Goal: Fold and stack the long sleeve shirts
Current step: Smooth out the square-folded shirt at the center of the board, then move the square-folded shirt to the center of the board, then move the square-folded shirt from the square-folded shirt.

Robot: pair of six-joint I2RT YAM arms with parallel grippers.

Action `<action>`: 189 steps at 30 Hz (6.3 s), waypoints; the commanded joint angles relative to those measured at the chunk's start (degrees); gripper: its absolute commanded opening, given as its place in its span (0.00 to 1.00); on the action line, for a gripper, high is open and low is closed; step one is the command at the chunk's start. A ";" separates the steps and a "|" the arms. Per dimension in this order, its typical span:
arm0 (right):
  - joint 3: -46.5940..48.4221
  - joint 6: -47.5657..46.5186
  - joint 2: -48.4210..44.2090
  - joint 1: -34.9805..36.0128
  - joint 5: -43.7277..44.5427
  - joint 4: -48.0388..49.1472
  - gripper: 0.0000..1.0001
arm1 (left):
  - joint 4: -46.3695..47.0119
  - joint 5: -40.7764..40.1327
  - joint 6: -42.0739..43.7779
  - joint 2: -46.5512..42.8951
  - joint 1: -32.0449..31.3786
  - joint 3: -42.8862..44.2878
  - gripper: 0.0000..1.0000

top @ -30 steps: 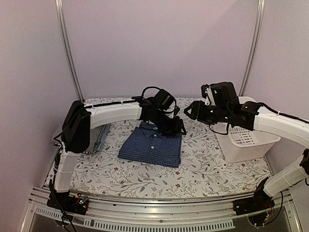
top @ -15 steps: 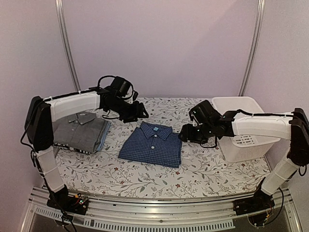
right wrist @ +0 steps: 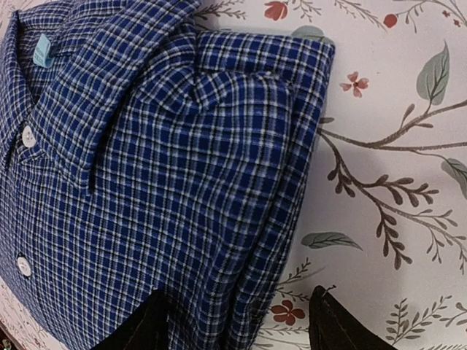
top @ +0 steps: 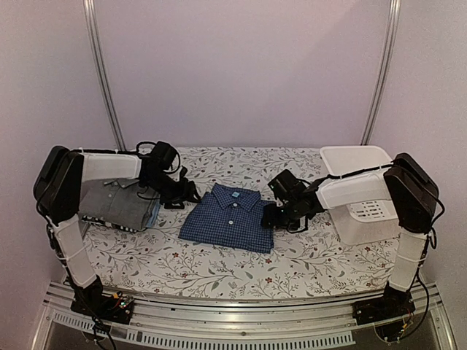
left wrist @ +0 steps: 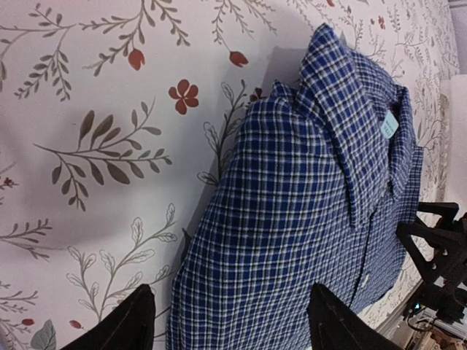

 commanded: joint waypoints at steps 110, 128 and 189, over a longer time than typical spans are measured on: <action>2.65 -6.97 5.18 0.95 18.87 -8.74 0.64 | -5.69 -11.18 -1.88 -18.79 -2.93 -8.29 0.44; 11.66 -10.53 -5.60 4.54 9.90 -4.40 0.93 | -9.57 -27.72 -8.35 -20.20 -5.03 -14.39 0.47; 5.28 -7.73 -8.75 5.86 5.44 -0.19 0.94 | 9.46 -43.51 -20.60 -27.47 -4.62 -28.08 0.09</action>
